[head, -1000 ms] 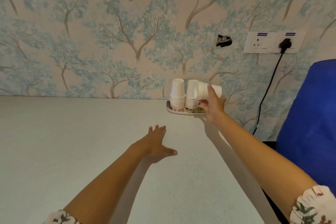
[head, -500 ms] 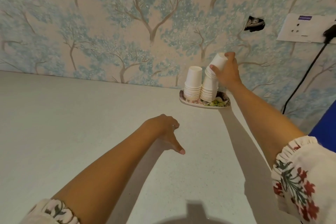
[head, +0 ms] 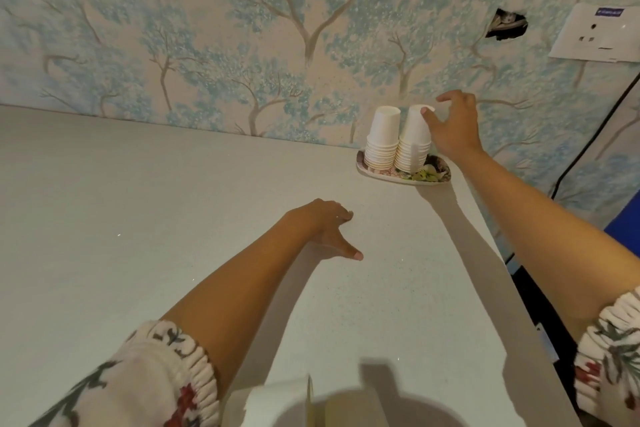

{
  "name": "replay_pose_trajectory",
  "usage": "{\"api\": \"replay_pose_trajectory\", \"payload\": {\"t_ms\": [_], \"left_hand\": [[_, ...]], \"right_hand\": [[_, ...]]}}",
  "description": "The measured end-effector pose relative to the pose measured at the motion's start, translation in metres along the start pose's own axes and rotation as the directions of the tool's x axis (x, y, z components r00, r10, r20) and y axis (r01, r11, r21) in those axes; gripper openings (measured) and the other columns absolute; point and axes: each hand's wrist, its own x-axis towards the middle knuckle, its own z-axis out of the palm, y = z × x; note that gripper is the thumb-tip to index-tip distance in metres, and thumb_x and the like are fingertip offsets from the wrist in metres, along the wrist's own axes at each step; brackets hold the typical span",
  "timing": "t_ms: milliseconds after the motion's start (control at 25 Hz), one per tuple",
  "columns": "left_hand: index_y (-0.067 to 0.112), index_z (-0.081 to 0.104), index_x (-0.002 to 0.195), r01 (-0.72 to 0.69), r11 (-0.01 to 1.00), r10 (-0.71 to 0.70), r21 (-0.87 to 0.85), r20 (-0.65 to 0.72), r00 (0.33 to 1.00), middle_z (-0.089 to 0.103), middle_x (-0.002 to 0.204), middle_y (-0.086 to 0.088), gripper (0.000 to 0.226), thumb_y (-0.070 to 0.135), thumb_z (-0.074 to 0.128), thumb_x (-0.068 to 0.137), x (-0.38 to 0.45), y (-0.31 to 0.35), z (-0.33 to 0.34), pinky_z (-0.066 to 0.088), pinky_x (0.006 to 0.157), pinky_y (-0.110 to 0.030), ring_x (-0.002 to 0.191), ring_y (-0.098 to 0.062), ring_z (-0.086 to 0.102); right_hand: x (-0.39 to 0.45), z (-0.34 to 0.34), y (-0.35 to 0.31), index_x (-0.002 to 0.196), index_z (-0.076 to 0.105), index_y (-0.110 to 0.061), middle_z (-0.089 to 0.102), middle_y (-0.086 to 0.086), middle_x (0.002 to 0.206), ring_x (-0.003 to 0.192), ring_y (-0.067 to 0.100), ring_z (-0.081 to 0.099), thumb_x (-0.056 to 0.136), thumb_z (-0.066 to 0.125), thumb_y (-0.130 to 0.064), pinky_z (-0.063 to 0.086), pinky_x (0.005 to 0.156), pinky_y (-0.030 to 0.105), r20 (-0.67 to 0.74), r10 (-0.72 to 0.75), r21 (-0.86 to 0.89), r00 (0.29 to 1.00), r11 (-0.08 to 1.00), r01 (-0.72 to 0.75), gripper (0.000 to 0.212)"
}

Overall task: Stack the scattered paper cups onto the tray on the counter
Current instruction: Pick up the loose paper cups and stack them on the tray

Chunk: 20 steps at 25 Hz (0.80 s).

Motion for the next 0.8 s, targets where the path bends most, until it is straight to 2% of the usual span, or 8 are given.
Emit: {"api": "replay_pose_trajectory", "payload": {"t_ms": [160,320,520,600,680,800], "left_hand": [[0.027,0.025,0.155,0.035,0.999,-0.036,0.028,0.023,0.999,0.023,0.161,0.0,0.093,0.065,0.065,0.079,-0.027,0.013,0.0,0.028,0.115,-0.046,0.145,-0.027,0.026],[0.026,0.033,0.152,0.073,0.996,-0.077,0.053,0.07,0.995,0.033,0.157,0.001,0.085,0.064,0.062,0.082,-0.064,0.028,0.006,0.032,0.112,-0.046,0.142,-0.027,0.031],[0.021,0.051,0.142,0.129,0.988,-0.111,-0.089,0.178,0.978,0.044,0.151,-0.001,0.066,0.059,0.057,0.089,-0.109,0.035,0.006,0.031,0.113,-0.043,0.138,-0.026,0.04],[0.02,0.045,0.146,0.168,0.971,-0.122,-0.169,0.254,0.959,0.04,0.153,-0.002,0.069,0.057,0.057,0.09,-0.125,0.034,0.006,0.028,0.116,-0.046,0.14,-0.026,0.039],[0.02,0.03,0.153,0.204,0.939,-0.109,-0.277,0.325,0.94,0.033,0.158,-0.001,0.078,0.055,0.059,0.09,-0.143,0.036,0.005,0.021,0.119,-0.049,0.143,-0.025,0.035],[0.02,0.022,0.156,0.202,0.905,-0.075,-0.375,0.325,0.943,0.027,0.16,-0.004,0.083,0.051,0.061,0.09,-0.169,0.039,0.0,0.018,0.12,-0.044,0.146,-0.026,0.027]], "right_hand": [[-0.039,-0.019,-0.024,0.123,0.052,-0.012,0.044,0.01,0.132,0.107,0.014,0.05,0.093,0.064,-0.032,0.04,0.089,0.023,0.049,0.023,0.092,0.999,0.995,-0.027,0.039],[-0.087,-0.035,-0.053,0.121,0.057,-0.011,0.048,0.01,0.131,0.104,0.017,0.057,0.091,0.068,-0.026,0.041,0.083,0.021,0.135,0.042,0.139,0.99,0.989,-0.06,0.035],[-0.15,-0.064,-0.097,0.108,0.063,-0.018,0.056,0.006,0.126,0.1,0.017,0.059,0.089,0.071,-0.024,0.041,0.08,0.025,0.323,0.036,0.206,0.946,0.973,-0.107,0.022],[-0.175,-0.075,-0.111,0.105,0.06,-0.023,0.058,0.0,0.122,0.098,0.014,0.059,0.088,0.071,-0.028,0.041,0.075,0.022,0.417,-0.01,0.247,0.909,0.964,-0.103,0.021],[-0.196,-0.087,-0.126,0.112,0.056,-0.026,0.055,-0.005,0.123,0.094,0.007,0.059,0.088,0.071,-0.032,0.043,0.073,0.02,0.525,-0.057,0.256,0.849,0.962,-0.094,0.029],[-0.221,-0.103,-0.144,0.125,0.051,-0.026,0.053,-0.004,0.129,0.099,0.01,0.059,0.088,0.071,-0.036,0.05,0.085,0.03,0.647,-0.091,0.231,0.758,0.97,-0.081,0.043]]}}
